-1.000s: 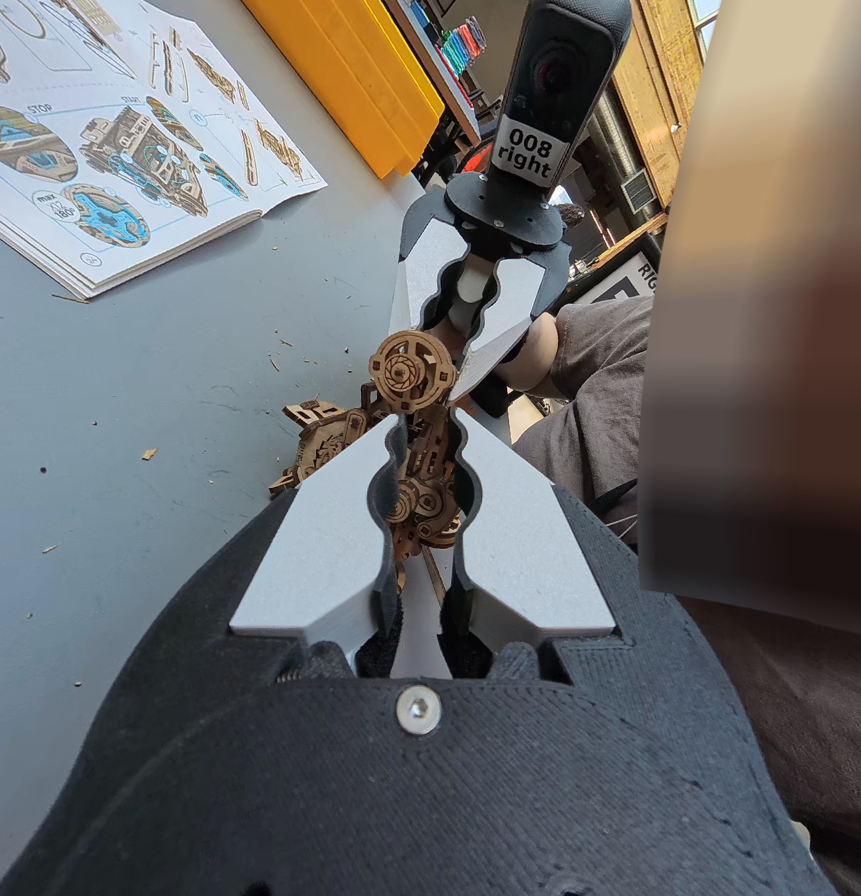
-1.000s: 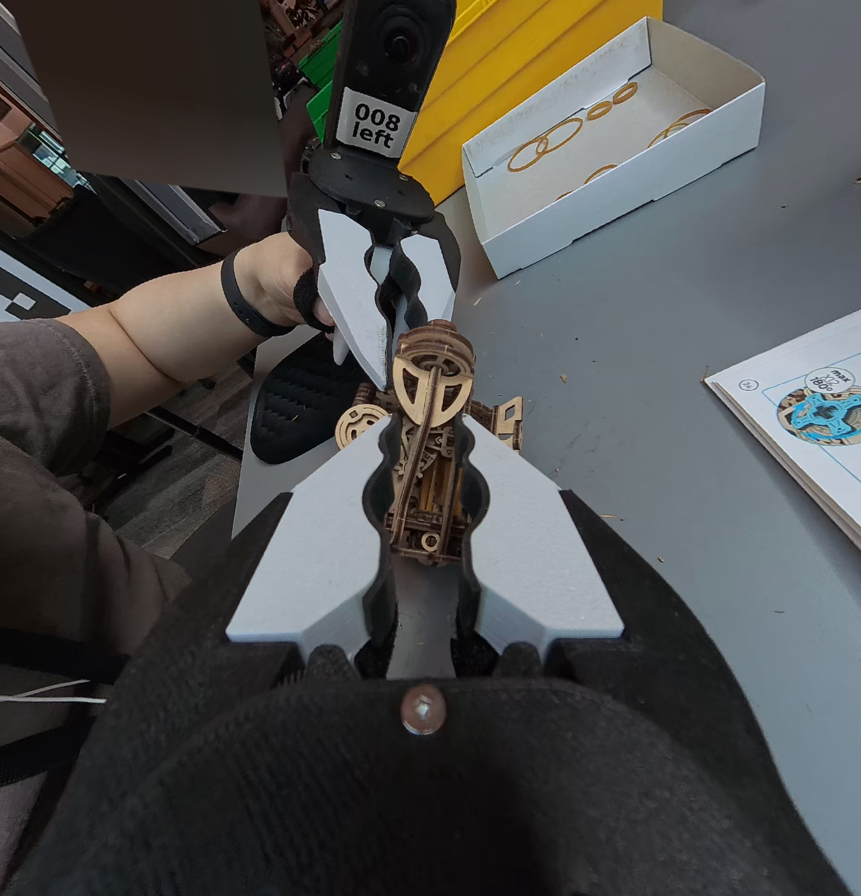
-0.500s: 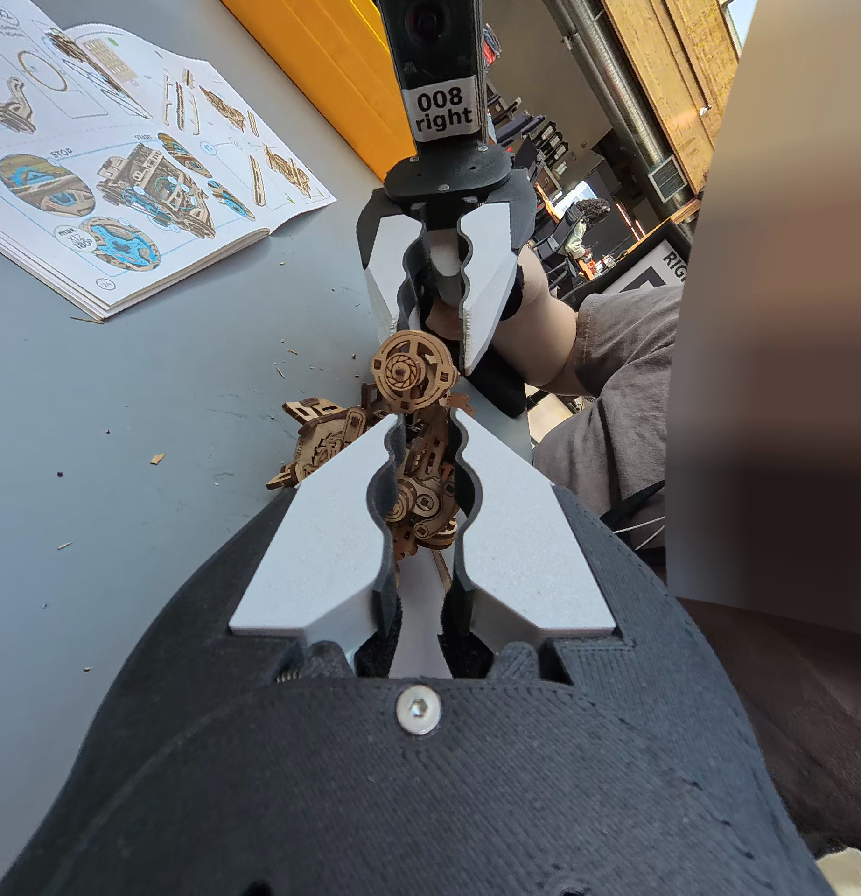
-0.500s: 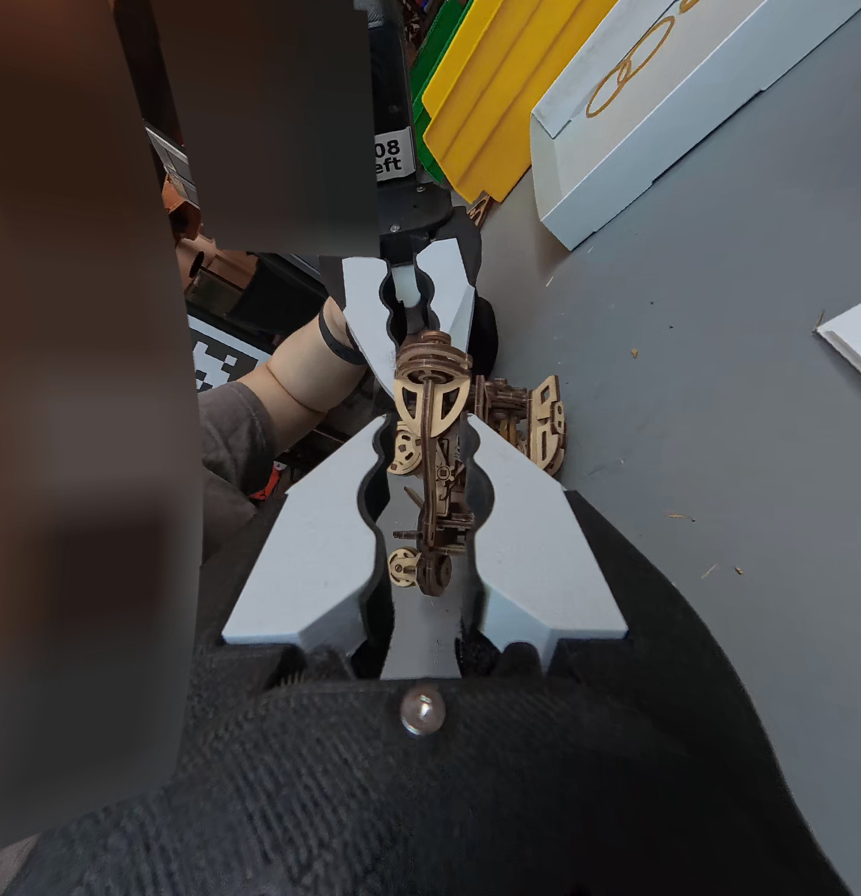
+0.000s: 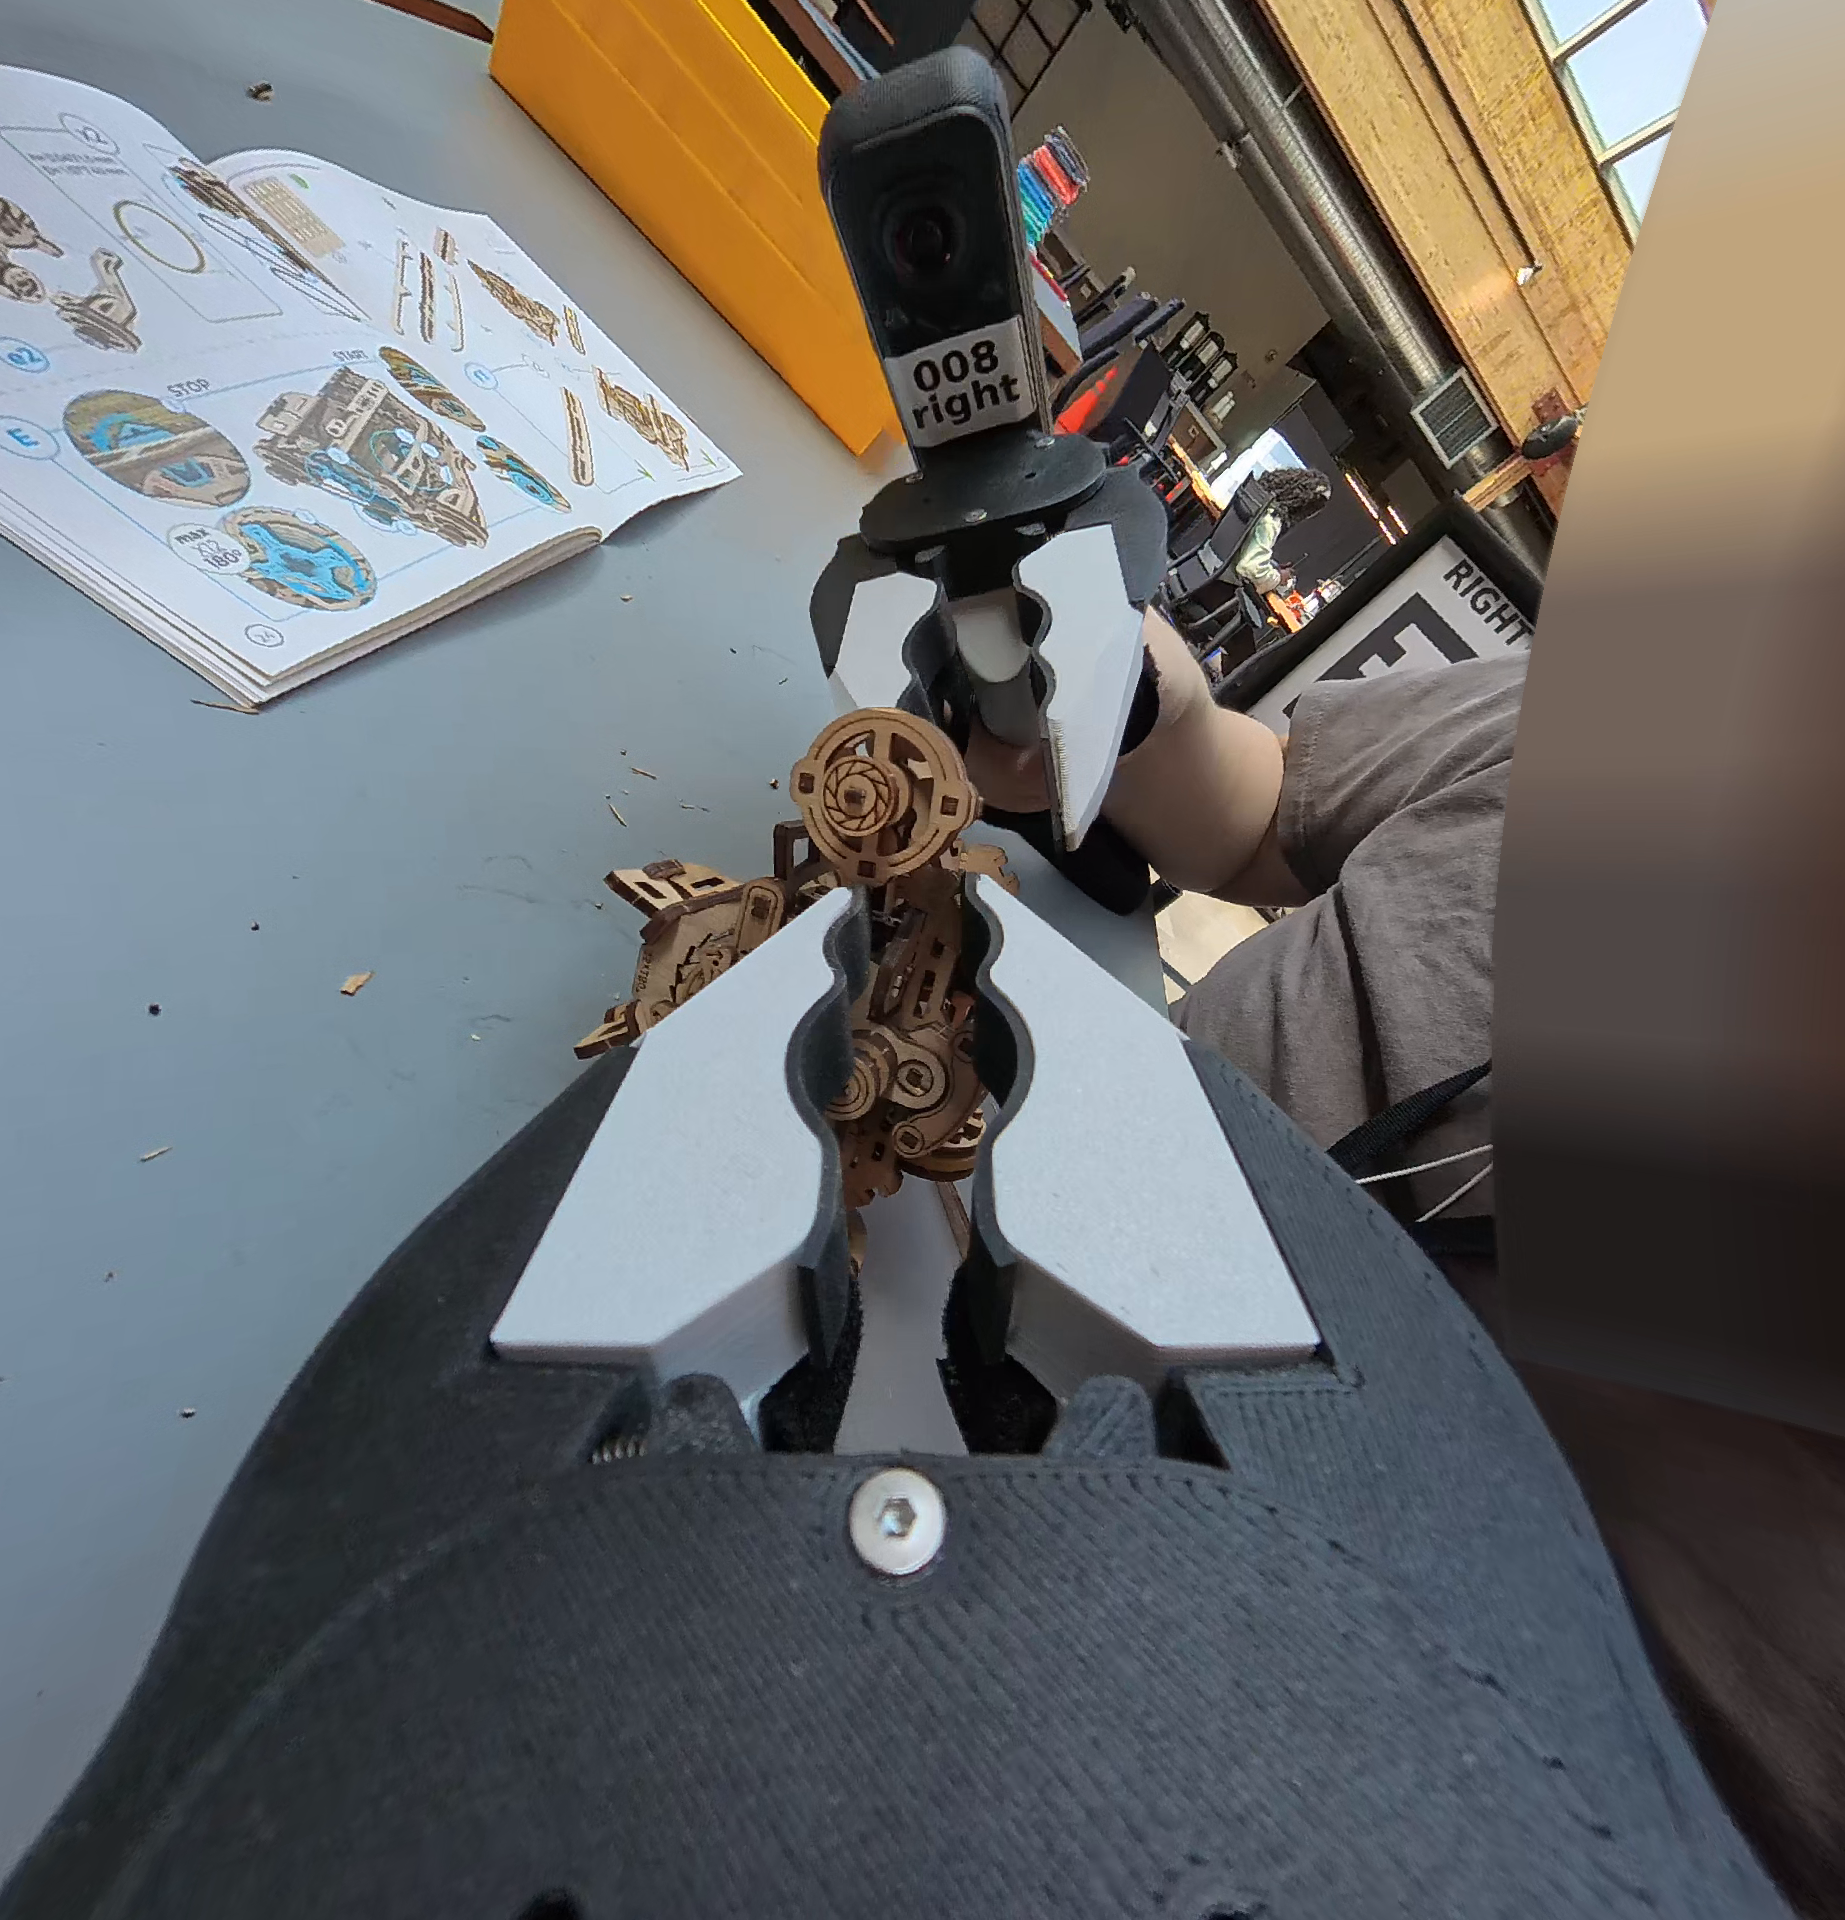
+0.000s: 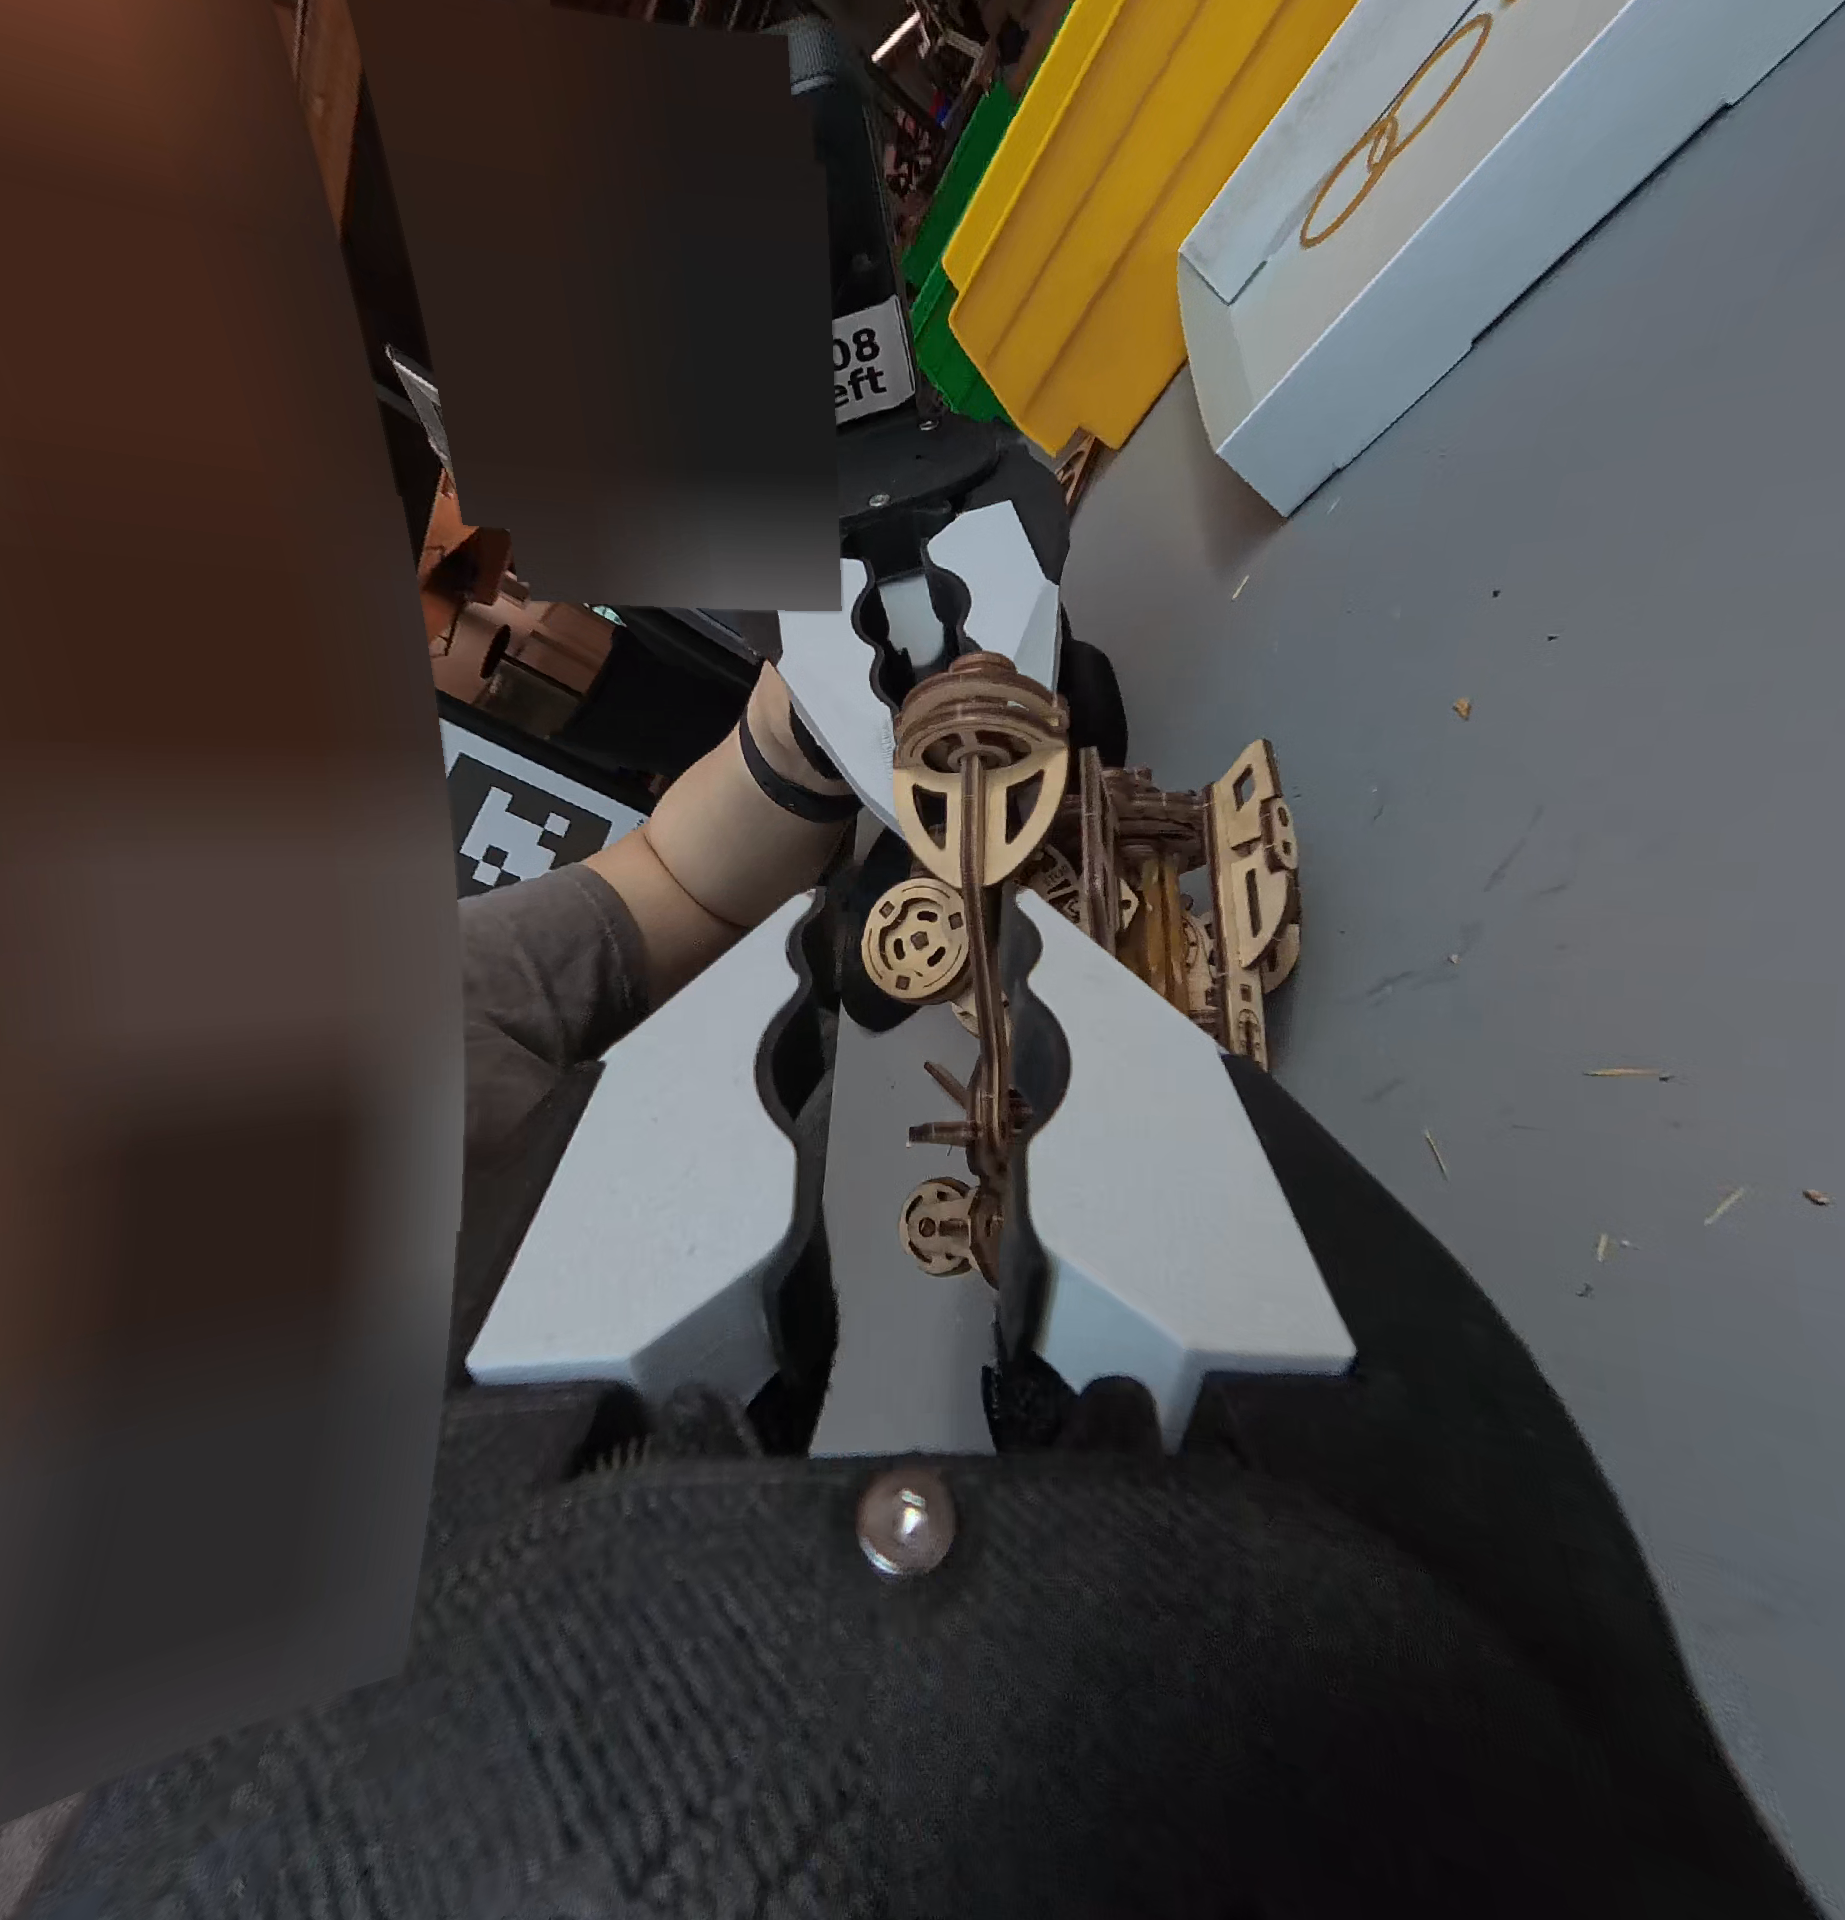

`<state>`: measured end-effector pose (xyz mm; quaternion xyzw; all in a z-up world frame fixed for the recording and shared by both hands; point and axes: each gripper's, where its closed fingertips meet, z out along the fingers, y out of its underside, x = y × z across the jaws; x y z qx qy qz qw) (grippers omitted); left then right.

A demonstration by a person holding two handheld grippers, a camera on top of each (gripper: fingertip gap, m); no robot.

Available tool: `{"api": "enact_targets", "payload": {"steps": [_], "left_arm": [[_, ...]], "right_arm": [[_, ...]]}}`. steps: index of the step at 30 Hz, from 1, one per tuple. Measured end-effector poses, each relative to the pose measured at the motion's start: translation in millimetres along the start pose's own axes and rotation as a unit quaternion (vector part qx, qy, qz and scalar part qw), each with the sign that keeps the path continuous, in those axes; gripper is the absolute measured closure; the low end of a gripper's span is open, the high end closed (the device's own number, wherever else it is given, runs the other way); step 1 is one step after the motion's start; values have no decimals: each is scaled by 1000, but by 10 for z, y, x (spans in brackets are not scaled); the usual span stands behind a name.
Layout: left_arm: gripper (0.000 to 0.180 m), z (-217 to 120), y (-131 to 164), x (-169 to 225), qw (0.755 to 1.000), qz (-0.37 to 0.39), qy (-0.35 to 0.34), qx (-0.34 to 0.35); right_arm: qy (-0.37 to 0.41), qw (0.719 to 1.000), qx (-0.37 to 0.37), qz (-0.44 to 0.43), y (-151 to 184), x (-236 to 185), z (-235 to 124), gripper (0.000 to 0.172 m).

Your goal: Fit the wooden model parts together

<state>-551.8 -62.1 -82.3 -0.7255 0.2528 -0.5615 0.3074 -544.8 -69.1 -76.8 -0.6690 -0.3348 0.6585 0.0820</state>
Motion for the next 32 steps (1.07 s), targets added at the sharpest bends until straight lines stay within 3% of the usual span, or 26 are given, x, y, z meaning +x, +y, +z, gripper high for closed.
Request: {"api": "enact_targets", "payload": {"steps": [5,10,17,32], "left_arm": [[166,-6,-10,-18,1000,-4,-1,6],[166,-12,-19,-34,1000,-7,-7,10],[166,-19,-25,-36,1000,-1,-15,14],[165,-17,-55,-31,1000,-2,-5,24]], "right_arm": [[0,999,45,-6,-34,32,11,145],[9,997,46,-62,-24,-10,36,128],[-31,997,51,-51,-9,-103,86,107],[-54,991,119,-42,-62,-157,56,105]]}}
